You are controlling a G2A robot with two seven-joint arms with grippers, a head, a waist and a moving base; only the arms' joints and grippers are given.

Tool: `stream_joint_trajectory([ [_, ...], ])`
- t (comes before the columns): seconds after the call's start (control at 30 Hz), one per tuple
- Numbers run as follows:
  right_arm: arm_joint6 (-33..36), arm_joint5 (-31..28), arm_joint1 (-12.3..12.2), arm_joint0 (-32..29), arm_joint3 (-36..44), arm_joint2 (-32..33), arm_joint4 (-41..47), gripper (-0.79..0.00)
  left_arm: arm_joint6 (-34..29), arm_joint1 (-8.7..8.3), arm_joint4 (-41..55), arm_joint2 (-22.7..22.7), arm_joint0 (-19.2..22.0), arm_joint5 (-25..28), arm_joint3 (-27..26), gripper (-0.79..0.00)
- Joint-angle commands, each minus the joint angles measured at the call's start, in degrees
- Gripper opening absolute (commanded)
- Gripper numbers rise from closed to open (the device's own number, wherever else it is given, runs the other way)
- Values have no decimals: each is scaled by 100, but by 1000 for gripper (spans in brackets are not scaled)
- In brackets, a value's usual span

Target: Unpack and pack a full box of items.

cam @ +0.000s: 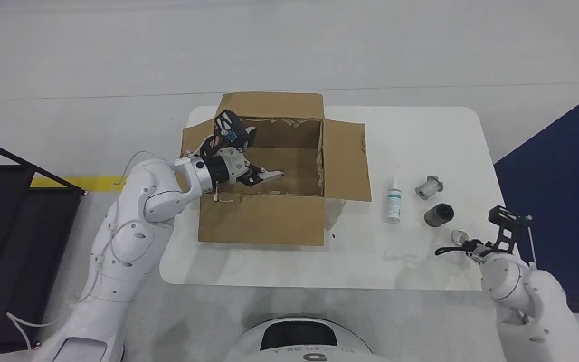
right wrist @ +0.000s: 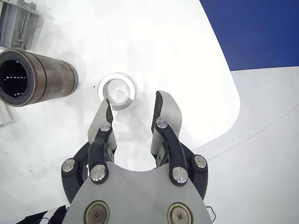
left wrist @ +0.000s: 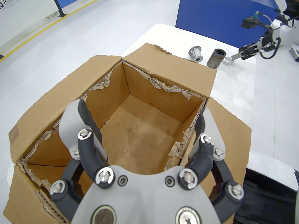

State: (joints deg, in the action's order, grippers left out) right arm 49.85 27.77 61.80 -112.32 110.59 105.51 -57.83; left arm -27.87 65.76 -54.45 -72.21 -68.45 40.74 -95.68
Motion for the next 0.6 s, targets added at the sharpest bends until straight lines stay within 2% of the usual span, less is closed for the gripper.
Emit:
stream_joint_trajectory([
  [0.0,43,62,6,89,-85,-60,-93,-419,0,0,0,0,0,0,0,0],
  [0.33,71,364,48,442,-432,-212,-382,-465,0,0,0,0,0,0,0,0],
  [0.57,168,373,74,744,-667,-398,-569,-502,0,0,0,0,0,0,0,0],
])
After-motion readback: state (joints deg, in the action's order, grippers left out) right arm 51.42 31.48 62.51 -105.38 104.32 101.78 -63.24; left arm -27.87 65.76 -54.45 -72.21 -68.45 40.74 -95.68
